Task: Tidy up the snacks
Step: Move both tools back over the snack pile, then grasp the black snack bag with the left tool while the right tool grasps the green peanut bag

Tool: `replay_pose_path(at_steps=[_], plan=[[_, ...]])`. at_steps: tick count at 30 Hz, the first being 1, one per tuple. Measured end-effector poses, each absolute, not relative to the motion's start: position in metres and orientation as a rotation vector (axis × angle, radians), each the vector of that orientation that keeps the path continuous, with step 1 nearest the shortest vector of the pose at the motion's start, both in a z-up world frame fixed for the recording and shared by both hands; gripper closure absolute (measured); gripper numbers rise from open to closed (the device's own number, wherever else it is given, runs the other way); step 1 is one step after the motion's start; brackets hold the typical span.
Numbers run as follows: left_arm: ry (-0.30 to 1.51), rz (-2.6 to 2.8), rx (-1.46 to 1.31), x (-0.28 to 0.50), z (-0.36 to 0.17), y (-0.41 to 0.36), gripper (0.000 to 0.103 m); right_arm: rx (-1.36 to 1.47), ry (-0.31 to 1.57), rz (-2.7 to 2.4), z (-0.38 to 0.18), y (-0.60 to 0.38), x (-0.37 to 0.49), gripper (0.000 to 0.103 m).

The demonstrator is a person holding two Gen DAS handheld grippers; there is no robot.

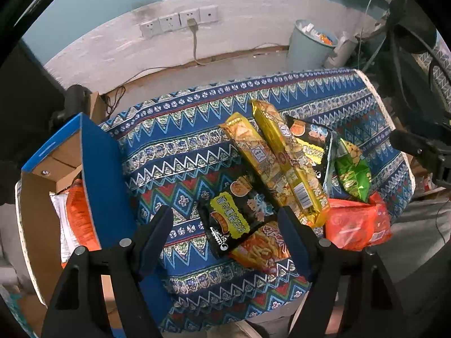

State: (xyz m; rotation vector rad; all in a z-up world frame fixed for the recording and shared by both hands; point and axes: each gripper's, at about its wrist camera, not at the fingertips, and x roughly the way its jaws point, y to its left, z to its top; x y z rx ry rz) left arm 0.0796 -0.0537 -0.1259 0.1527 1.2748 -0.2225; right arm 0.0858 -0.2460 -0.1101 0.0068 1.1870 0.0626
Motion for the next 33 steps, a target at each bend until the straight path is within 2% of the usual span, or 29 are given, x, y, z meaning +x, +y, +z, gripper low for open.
replay_pose_path(at_steps=[7,11,21,29,33], plan=[[1.295,-0.240,0.205,0.090,-0.139,-0.058,0.025,0.013,1.231,0.025,-0.129,-0.263,0.088,0.021],[1.341,-0.272,0.204,0.096,-0.154,-0.057,0.017,0.000,1.265,0.014,-0.144,-0.268,0.090,0.021],[1.495,-0.238,0.166,0.107,-0.210,-0.055,0.017,0.003,1.388,-0.002,-0.192,-0.276,0.097,0.021],[1.538,-0.216,0.083,0.118,-0.229,-0.056,0.016,0.009,1.422,-0.005,-0.212,-0.279,0.103,0.021],[1.553,-0.182,0.021,0.121,-0.237,-0.054,0.013,0.017,1.437,-0.003,-0.223,-0.282,0.106,0.021]])
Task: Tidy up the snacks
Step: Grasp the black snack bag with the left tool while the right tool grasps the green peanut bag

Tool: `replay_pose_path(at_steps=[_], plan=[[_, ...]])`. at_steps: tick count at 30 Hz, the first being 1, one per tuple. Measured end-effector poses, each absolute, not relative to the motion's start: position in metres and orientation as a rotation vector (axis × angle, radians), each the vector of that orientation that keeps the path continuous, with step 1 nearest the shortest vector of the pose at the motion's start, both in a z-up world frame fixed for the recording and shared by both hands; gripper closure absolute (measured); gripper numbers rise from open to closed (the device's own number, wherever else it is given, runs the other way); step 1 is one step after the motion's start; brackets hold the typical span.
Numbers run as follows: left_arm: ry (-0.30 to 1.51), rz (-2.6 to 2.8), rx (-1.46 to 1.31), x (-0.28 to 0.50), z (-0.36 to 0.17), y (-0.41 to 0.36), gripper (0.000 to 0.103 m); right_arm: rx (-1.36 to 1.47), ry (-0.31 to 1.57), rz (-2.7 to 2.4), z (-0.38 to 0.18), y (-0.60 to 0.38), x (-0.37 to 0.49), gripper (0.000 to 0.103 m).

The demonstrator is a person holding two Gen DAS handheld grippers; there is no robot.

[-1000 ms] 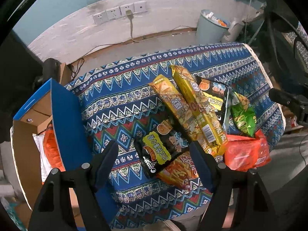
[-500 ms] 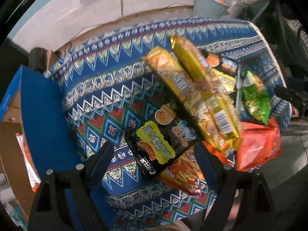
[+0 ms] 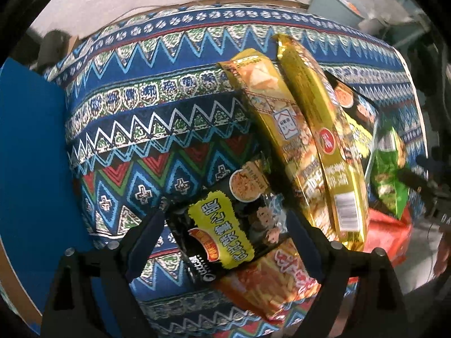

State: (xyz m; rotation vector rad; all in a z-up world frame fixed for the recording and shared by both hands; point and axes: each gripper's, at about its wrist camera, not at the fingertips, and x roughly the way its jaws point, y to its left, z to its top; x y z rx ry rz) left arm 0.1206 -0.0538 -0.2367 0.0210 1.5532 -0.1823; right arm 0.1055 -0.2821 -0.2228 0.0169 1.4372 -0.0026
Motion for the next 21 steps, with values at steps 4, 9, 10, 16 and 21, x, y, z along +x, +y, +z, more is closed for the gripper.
replay_pose_path(at_steps=[4,9,10,16,21], plan=[[1.577,-0.138,-0.016,0.125,-0.254,-0.049,0.013,0.025,1.457,0.010,-0.233,-0.283,0.108,0.021],[1.592,-0.117,-0.018,0.128,-0.268,-0.052,0.009,0.010,1.483,0.006,-0.249,-0.283,0.112,0.021],[1.592,-0.118,0.003,0.128,-0.270,-0.055,0.009,0.007,1.488,0.007,-0.252,-0.282,0.113,0.021],[1.577,-0.120,0.061,0.133,-0.274,-0.075,0.006,-0.013,1.507,0.011,-0.270,-0.276,0.116,0.021],[1.564,-0.121,0.101,0.136,-0.280,-0.098,0.010,-0.030,1.520,-0.004,-0.282,-0.277,0.119,0.021]])
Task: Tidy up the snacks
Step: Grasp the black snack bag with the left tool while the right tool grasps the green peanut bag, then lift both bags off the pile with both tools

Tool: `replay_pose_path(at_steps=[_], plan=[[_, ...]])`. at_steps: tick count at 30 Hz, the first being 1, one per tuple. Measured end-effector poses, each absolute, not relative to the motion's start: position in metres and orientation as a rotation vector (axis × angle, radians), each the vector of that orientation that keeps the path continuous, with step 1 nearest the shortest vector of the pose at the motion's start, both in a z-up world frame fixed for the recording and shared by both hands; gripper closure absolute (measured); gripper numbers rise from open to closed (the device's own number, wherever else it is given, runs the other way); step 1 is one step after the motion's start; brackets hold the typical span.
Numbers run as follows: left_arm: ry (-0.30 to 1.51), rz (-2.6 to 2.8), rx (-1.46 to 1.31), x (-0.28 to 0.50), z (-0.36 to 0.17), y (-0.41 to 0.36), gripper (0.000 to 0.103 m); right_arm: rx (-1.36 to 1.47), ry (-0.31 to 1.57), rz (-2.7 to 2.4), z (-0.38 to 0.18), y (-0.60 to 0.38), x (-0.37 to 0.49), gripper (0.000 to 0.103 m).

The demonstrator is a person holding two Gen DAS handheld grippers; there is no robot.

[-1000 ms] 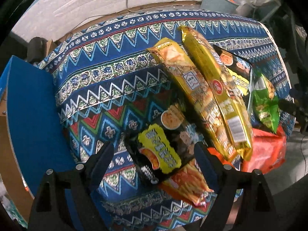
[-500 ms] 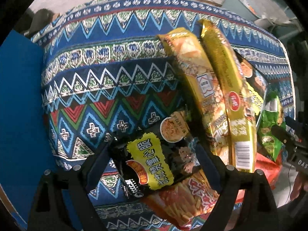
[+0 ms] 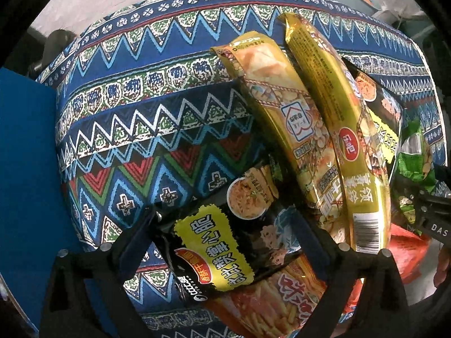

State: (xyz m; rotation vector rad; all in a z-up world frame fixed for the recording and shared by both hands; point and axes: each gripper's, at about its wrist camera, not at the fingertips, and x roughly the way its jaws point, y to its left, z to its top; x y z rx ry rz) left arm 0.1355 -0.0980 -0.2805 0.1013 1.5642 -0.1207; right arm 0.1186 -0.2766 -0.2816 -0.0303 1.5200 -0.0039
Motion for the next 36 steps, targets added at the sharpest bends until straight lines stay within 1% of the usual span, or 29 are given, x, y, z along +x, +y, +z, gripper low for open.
replay_pose_path(at_steps=[1,2,3,4,5,6,10,11,12,13,15,20,22,23,29,31,32,33,34,35,36], plan=[[1.555,-0.117,0.106,0.136,-0.277,-0.104,0.013,-0.037,1.518,-0.002,-0.284,-0.276,0.119,0.021],[1.548,-0.112,0.110,0.137,-0.276,-0.106,0.019,-0.047,1.518,0.002,-0.283,-0.276,0.120,0.021],[1.542,-0.110,0.113,0.138,-0.275,-0.107,0.024,-0.062,1.518,0.008,-0.283,-0.275,0.120,0.028],[1.543,-0.116,0.102,0.139,-0.274,-0.107,0.026,-0.069,1.521,0.017,-0.284,-0.274,0.119,0.032],[1.545,-0.119,0.091,0.140,-0.273,-0.106,0.028,-0.072,1.525,0.032,-0.285,-0.270,0.117,0.044],[1.546,-0.121,0.076,0.141,-0.273,-0.105,0.030,-0.075,1.531,0.042,-0.285,-0.268,0.116,0.047],[1.545,-0.134,0.034,0.146,-0.272,-0.099,0.034,-0.130,1.509,0.053,-0.286,-0.248,0.110,0.053],[1.543,-0.136,0.031,0.147,-0.271,-0.098,0.037,-0.139,1.499,0.051,-0.284,-0.245,0.110,0.059],[1.542,-0.137,0.029,0.148,-0.270,-0.097,0.037,-0.145,1.492,0.049,-0.281,-0.241,0.108,0.061],[1.538,-0.137,0.027,0.149,-0.269,-0.097,0.038,-0.148,1.486,0.048,-0.278,-0.238,0.107,0.061],[1.535,-0.147,0.010,0.148,-0.266,-0.091,0.047,-0.146,1.478,0.054,-0.276,-0.233,0.107,0.061],[1.507,-0.164,-0.029,0.151,-0.248,-0.089,0.061,-0.152,1.448,0.057,-0.269,-0.227,0.108,0.062],[1.498,-0.164,-0.038,0.155,-0.241,-0.085,0.070,-0.149,1.436,0.056,-0.262,-0.227,0.109,0.063],[1.496,-0.161,-0.041,0.156,-0.240,-0.082,0.079,-0.148,1.430,0.056,-0.259,-0.226,0.109,0.063],[1.496,-0.157,-0.079,0.145,-0.238,-0.064,0.079,-0.147,1.398,0.057,-0.247,-0.228,0.113,0.063],[1.500,-0.171,-0.080,0.143,-0.239,-0.064,0.076,-0.139,1.394,0.060,-0.247,-0.224,0.113,0.063],[1.499,-0.166,-0.069,0.134,-0.238,-0.057,0.071,-0.138,1.393,0.062,-0.247,-0.227,0.112,0.063],[1.497,-0.158,-0.058,0.130,-0.240,-0.056,0.060,-0.139,1.393,0.065,-0.245,-0.225,0.113,0.063],[1.494,-0.156,-0.046,0.128,-0.238,-0.055,0.054,-0.140,1.394,0.067,-0.243,-0.225,0.114,0.063],[1.485,-0.159,-0.032,0.125,-0.236,-0.055,0.041,-0.140,1.395,0.068,-0.237,-0.229,0.112,0.063],[1.474,-0.159,-0.010,0.124,-0.237,-0.062,0.029,-0.139,1.398,0.070,-0.236,-0.229,0.110,0.063]])
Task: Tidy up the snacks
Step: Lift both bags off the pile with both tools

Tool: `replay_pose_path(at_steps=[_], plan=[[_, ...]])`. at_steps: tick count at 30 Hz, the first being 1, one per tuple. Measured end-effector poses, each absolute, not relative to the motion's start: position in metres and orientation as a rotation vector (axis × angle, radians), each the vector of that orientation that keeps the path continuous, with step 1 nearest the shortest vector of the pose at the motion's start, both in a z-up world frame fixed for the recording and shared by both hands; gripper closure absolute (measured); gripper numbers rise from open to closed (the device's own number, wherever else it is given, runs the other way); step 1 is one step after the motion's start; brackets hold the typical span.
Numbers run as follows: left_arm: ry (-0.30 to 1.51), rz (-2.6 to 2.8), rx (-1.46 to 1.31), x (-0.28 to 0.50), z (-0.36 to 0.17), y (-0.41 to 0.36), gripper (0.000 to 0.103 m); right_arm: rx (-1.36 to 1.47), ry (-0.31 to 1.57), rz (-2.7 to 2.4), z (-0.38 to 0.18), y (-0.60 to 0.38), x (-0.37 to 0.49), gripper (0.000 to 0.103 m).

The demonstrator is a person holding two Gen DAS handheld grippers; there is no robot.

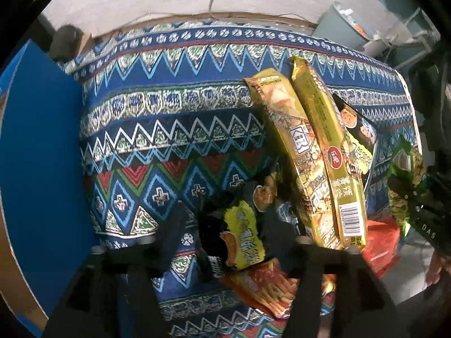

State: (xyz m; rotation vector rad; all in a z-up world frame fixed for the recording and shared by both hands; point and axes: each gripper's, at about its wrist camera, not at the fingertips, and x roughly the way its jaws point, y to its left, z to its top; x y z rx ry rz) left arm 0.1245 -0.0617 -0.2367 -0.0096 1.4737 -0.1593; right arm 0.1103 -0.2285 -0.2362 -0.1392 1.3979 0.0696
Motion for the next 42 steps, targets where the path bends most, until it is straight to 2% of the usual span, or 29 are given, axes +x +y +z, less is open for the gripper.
replay_pose_path(at_steps=[6,16,20,22,40,42], plan=[[1.400,-0.237,0.248,0.122,-0.231,-0.091,0.016,-0.119,1.394,0.078,-0.219,-0.238,0.100,0.063],[1.393,-0.374,0.507,0.104,-0.253,-0.114,0.016,-0.067,1.367,0.102,-0.200,-0.248,0.101,0.063],[1.379,-0.376,0.555,0.104,-0.265,-0.120,0.002,-0.060,1.365,0.106,-0.196,-0.246,0.101,0.063],[1.376,-0.384,0.541,0.106,-0.268,-0.119,0.000,-0.058,1.365,0.106,-0.198,-0.245,0.103,0.063],[1.431,-0.484,0.537,0.112,-0.289,-0.118,0.000,-0.032,1.373,0.090,-0.202,-0.251,0.104,0.063],[1.438,-0.493,0.515,0.113,-0.289,-0.113,0.013,-0.030,1.373,0.087,-0.202,-0.253,0.104,0.063]])
